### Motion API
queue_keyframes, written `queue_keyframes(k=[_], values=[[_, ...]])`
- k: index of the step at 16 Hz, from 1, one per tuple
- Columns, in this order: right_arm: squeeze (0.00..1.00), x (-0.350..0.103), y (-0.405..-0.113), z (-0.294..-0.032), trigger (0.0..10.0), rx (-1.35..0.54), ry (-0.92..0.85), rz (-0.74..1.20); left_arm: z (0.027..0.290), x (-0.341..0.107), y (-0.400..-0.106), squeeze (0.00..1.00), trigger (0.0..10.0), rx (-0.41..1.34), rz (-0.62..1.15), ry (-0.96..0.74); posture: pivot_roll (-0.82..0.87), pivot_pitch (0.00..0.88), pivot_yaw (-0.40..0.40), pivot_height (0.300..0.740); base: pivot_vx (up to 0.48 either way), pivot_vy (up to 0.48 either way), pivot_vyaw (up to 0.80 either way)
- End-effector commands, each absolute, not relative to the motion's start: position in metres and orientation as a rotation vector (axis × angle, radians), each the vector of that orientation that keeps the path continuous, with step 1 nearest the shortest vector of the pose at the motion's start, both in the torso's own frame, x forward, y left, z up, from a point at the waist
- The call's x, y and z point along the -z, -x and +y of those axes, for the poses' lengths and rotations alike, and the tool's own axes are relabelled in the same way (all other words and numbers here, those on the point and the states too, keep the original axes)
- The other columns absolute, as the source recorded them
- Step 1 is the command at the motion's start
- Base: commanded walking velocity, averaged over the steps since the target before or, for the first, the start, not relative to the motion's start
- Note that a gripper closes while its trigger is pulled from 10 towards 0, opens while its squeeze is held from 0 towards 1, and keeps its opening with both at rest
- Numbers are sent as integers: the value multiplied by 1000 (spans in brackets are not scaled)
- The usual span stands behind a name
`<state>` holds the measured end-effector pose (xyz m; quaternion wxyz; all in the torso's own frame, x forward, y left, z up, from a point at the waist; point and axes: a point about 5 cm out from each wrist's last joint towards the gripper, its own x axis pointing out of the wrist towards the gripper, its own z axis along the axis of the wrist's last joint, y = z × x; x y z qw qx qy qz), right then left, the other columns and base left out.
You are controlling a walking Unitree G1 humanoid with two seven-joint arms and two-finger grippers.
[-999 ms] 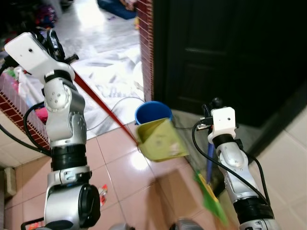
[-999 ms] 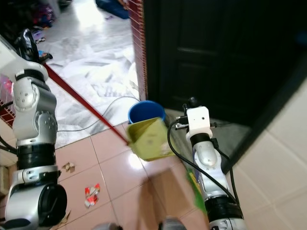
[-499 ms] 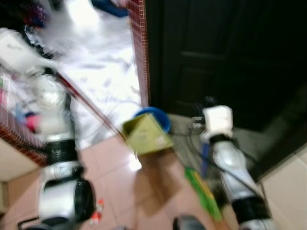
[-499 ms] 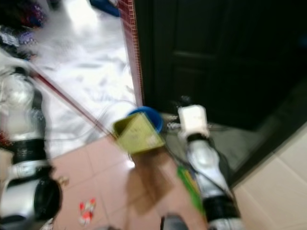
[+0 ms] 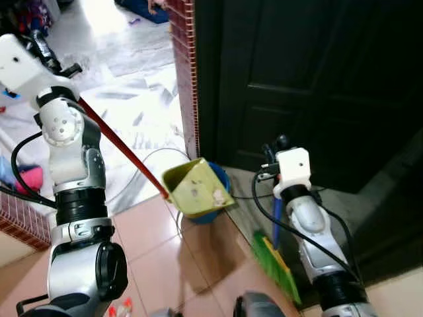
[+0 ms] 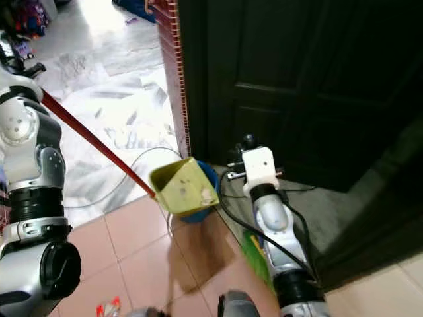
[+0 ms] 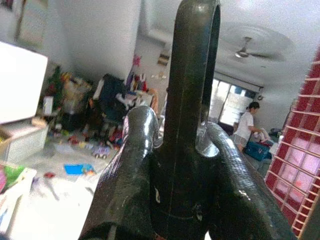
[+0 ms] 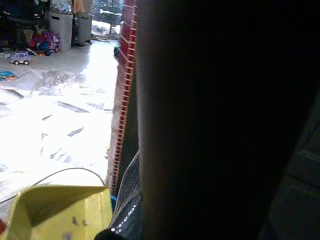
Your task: Sweep floor
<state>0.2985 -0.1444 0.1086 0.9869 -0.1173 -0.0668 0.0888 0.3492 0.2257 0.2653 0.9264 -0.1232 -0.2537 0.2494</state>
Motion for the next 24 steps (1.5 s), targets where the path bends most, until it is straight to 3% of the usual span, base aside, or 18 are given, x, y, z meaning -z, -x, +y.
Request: queue_keyframes(k=[1,8,19,24], values=[[0,-116,-299,-147,10000,-169,247,-167,223,-285,-345,0,10000,-510,-612,303,-109,0,47,740,469,0,0],[0,-116,-298,-148,10000,-175,249,-163,226,-290,-344,0,10000,-552,-651,217,-113,0,42,740,447,0,0],[0,-113,-300,-146,10000,-186,254,-149,211,-308,-344,0,10000,-424,-678,15,-96,0,38,740,0,0,0],[0,-114,-302,-143,10000,-190,250,-155,182,-293,-345,0,10000,-253,-689,-84,-91,0,38,740,0,0,0]])
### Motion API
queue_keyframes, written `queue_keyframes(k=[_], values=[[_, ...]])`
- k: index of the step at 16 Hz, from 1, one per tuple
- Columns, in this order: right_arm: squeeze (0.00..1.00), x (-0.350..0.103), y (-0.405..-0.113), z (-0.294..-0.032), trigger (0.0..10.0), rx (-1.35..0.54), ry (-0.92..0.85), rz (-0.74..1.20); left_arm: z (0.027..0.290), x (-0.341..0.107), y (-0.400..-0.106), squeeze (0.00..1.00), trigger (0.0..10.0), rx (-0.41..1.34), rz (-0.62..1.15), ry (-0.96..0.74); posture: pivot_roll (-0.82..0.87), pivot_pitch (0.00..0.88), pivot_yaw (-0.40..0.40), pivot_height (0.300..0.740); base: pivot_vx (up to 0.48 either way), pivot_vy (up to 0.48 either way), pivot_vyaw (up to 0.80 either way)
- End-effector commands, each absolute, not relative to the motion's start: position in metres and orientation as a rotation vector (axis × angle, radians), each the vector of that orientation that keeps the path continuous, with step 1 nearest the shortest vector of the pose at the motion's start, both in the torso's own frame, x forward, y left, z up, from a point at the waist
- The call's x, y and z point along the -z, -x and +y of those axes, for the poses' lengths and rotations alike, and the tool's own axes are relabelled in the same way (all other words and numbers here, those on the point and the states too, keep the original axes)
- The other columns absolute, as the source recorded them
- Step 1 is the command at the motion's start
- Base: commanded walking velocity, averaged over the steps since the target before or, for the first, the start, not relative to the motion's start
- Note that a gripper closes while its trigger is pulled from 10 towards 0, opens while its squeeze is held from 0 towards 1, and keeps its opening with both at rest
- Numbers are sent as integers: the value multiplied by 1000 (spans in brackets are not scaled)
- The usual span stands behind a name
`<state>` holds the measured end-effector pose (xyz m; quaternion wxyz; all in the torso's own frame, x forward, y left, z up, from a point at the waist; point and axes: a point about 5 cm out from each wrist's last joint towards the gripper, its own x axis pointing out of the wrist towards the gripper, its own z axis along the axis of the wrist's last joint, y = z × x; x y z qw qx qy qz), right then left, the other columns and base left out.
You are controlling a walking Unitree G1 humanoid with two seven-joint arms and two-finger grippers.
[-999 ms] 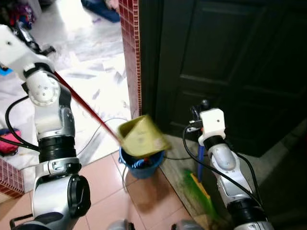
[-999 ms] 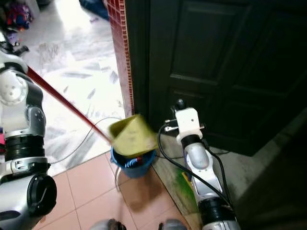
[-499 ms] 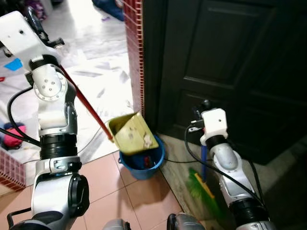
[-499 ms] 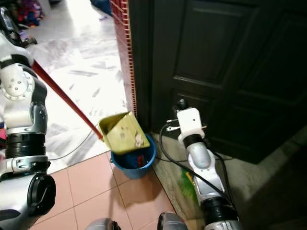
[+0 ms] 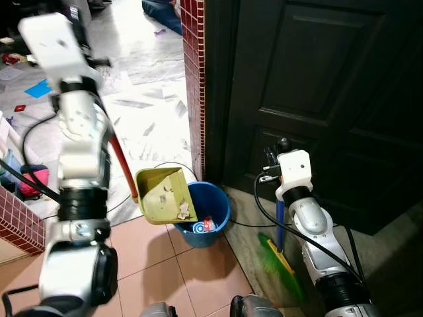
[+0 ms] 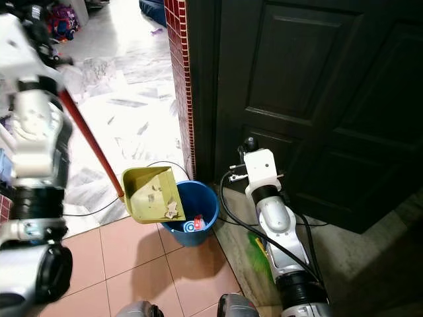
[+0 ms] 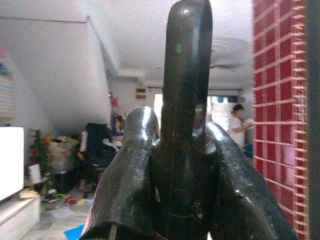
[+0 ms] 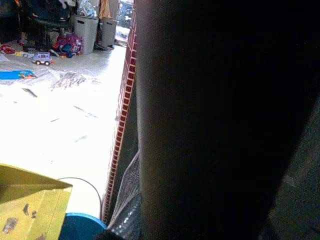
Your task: Sweep floor
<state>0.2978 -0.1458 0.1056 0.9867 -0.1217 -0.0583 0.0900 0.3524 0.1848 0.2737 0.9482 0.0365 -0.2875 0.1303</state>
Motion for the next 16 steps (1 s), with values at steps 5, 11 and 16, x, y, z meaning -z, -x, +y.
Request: queue_keyframes(k=[5,11,16], values=[[0,-115,-302,-143,10000,-187,250,-161,121,-275,-337,0,10000,92,-734,-149,-94,0,42,740,0,0,0],[0,-114,-300,-143,10000,-179,252,-164,77,-261,-319,0,10000,435,-771,-302,-102,0,50,740,0,0,0],[0,-115,-302,-143,10000,-179,260,-172,78,-280,-314,0,10000,422,-863,-324,-91,0,43,740,0,0,0]])
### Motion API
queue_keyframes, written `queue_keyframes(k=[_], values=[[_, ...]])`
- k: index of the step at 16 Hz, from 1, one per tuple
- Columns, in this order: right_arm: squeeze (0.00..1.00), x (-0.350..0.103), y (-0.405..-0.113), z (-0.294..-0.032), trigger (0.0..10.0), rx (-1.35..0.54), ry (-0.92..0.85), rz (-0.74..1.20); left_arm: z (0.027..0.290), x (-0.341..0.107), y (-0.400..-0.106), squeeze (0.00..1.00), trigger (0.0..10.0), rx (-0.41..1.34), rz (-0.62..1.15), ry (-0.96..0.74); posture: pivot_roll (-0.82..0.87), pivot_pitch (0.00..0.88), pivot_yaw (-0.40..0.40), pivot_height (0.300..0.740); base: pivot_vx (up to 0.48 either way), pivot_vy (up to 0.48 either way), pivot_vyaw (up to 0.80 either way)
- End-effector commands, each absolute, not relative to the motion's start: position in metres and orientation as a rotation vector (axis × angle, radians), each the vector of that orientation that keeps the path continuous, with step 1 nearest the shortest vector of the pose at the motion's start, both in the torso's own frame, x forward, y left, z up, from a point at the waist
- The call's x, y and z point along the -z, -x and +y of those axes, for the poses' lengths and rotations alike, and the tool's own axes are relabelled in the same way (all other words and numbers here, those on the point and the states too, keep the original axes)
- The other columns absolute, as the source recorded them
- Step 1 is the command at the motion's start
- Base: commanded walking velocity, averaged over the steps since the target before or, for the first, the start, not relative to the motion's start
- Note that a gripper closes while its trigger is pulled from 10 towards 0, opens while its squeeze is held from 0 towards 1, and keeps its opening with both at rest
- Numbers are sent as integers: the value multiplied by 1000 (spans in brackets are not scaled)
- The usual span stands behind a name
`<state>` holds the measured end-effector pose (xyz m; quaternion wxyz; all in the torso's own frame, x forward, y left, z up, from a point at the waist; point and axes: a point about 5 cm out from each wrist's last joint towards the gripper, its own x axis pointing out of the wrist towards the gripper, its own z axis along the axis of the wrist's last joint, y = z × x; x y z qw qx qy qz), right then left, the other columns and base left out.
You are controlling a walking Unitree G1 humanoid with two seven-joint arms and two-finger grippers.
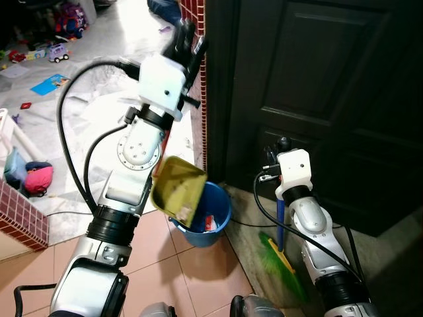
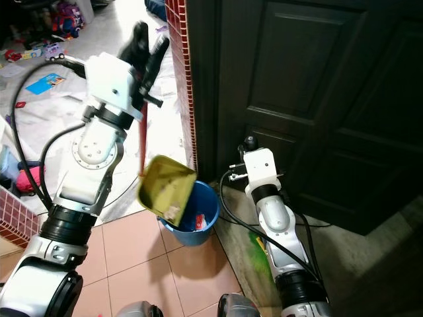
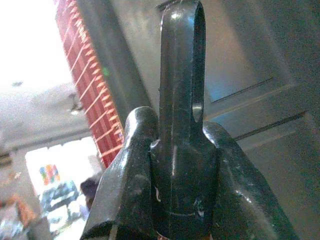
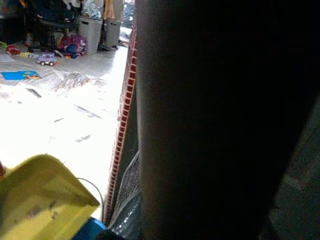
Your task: Sweep floor
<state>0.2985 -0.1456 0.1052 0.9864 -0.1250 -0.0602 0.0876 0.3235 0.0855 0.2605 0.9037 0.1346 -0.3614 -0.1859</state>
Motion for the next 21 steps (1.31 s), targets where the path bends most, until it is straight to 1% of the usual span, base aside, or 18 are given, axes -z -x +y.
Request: queue_keyframes(k=[1,2,3,6,7,9,10,11,12,13,14,15,16,17,18,19,20,21], values=[[0,-115,-303,-142,10000,-181,262,-175,69,-273,-310,0,10000,474,-849,-337,-91,0,43,740,0,0,0],[0,-116,-303,-141,10000,-179,262,-176,65,-266,-307,0,10000,496,-848,-362,-94,0,48,740,0,0,0],[0,-116,-303,-141,10000,-176,262,-178,60,-258,-307,0,10000,544,-799,-303,-94,0,48,740,0,0,0],[0,-114,-301,-140,10000,-183,268,-177,38,-234,-298,0,10000,712,-745,-406,-103,0,50,740,0,0,0],[0,-115,-302,-141,10000,-179,270,-180,42,-240,-302,0,10000,647,-740,-336,-106,0,50,740,0,0,0],[0,-116,-303,-142,10000,-174,273,-183,52,-250,-308,0,10000,573,-780,-359,-105,0,51,740,0,0,0],[0,-115,-303,-141,10000,-179,275,-184,58,-257,-309,0,10000,522,-812,-321,-102,0,49,740,0,0,0],[0,-115,-303,-140,10000,-182,276,-184,52,-252,-307,0,10000,580,-753,-243,-94,0,43,740,0,0,0],[0,-115,-304,-139,10000,-186,276,-186,40,-244,-298,0,10000,659,-759,-327,-97,0,49,740,0,0,0],[0,-116,-304,-138,10000,-190,278,-191,41,-240,-297,0,10000,656,-776,-367,-101,0,51,740,0,0,0],[0,-117,-305,-138,10000,-181,280,-195,51,-245,-305,0,10000,550,-767,-313,-103,0,51,740,0,0,0],[0,-117,-305,-139,10000,-176,279,-195,49,-249,-303,0,10000,561,-782,-297,-103,0,51,740,0,0,0],[0,-115,-304,-139,10000,-179,279,-190,35,-242,-296,0,10000,685,-765,-323,-101,0,49,740,0,0,0],[0,-114,-304,-137,10000,-196,287,-192,43,-244,-300,0,10000,645,-782,-299,-104,0,49,740,0,0,0],[0,-114,-304,-137,10000,-193,287,-191,28,-232,-294,0,10000,802,-685,-271,-98,0,46,740,0,0,0],[0,-116,-306,-137,10000,-187,289,-198,34,-241,-292,0,10000,717,-802,-354,-101,0,50,740,0,0,0],[0,-117,-307,-138,10000,-181,289,-200,42,-244,-301,0,10000,634,-765,-265,-108,0,55,740,0,0,0],[0,-117,-308,-138,10000,-177,286,-198,38,-249,-296,0,10000,641,-840,-346,-103,0,53,740,0,0,0]])
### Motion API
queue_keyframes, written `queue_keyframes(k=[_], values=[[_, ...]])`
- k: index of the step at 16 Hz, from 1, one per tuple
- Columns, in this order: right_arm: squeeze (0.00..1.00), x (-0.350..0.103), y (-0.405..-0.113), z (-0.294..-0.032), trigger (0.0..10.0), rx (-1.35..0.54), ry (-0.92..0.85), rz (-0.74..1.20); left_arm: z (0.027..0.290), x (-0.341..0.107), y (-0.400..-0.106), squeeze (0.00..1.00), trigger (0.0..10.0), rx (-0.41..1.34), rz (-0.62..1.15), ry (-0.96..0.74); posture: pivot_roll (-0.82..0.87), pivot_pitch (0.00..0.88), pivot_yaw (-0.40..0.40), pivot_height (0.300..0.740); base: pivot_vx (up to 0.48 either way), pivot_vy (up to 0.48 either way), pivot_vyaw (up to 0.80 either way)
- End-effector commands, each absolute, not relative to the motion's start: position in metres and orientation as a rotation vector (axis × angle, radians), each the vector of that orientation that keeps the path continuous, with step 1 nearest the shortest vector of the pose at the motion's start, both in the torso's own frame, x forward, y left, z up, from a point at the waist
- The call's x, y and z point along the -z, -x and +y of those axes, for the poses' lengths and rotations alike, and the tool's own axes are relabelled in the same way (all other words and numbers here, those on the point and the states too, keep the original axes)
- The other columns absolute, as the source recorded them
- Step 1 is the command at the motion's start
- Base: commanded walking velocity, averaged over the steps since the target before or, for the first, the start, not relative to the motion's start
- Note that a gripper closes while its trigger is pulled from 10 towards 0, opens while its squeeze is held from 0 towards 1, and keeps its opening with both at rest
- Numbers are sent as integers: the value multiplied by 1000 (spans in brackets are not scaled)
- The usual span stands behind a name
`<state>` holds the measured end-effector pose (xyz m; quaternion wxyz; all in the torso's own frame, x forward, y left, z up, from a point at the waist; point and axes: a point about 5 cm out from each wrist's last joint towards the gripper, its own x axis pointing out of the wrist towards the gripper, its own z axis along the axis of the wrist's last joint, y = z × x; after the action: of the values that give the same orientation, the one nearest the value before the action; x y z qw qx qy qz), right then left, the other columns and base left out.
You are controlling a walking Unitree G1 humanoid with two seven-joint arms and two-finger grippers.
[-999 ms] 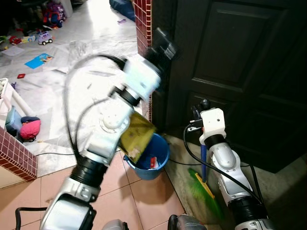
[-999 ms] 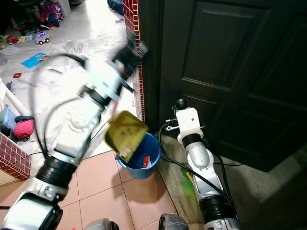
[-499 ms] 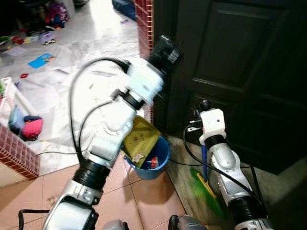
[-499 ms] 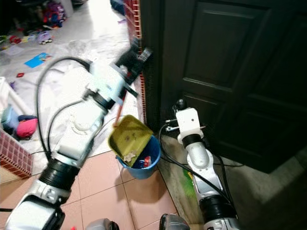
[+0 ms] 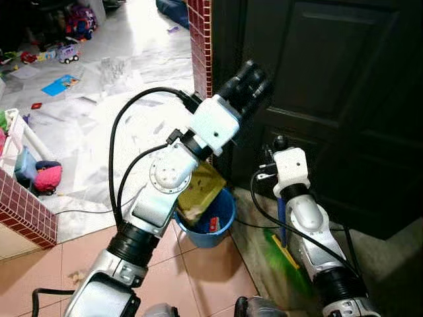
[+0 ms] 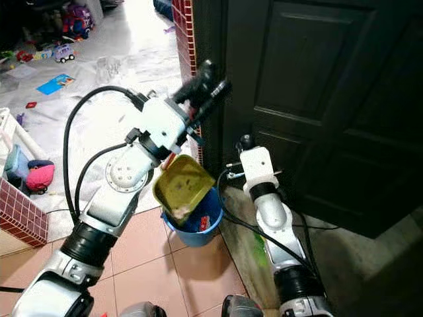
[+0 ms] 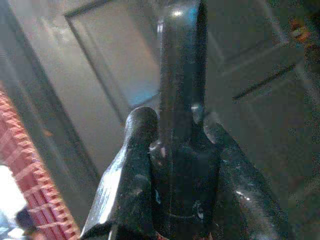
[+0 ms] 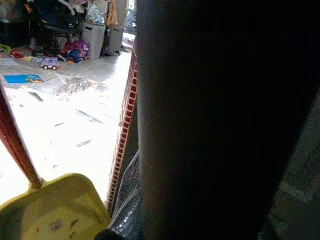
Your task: Sweep floor
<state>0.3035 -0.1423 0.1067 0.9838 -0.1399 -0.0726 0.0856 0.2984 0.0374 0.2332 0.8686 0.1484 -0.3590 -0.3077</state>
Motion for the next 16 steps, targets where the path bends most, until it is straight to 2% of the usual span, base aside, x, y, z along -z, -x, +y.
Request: queue_keyframes(k=[1,2,3,4,5,6,9,11,13,16], values=[[0,-116,-307,-137,10000,-181,287,-199,44,-259,-299,0,10000,570,-874,-335,-109,0,56,740,0,0,0],[0,-116,-307,-137,10000,-183,287,-199,43,-256,-304,0,10000,588,-813,-285,-107,0,54,740,0,0,0],[0,-115,-307,-135,10000,-186,286,-198,28,-246,-291,0,10000,723,-850,-374,-105,0,49,740,0,0,0],[0,-116,-307,-134,10000,-195,290,-203,28,-244,-290,0,10000,694,-841,-347,-109,0,53,740,0,0,0],[0,-118,-308,-135,10000,-188,302,-216,36,-254,-292,0,10000,591,-889,-316,-109,0,50,740,0,0,0],[0,-118,-310,-138,10000,-177,291,-209,22,-241,-290,0,10000,732,-807,-335,-102,0,47,740,0,0,0],[0,-117,-310,-137,10000,-185,294,-209,53,-269,-303,0,10000,449,-893,-259,-105,0,49,740,0,0,0],[0,-117,-311,-136,10000,-183,290,-209,70,-288,-310,0,10000,339,-929,-213,-104,0,48,740,0,0,0],[0,-114,-309,-133,10000,-192,287,-205,105,-331,-314,0,10000,141,-1026,-152,-98,0,43,740,0,0,0],[0,-114,-310,-132,10000,-197,285,-204,133,-362,-312,0,10000,11,-1105,-224,-85,0,36,740,0,0,0]])
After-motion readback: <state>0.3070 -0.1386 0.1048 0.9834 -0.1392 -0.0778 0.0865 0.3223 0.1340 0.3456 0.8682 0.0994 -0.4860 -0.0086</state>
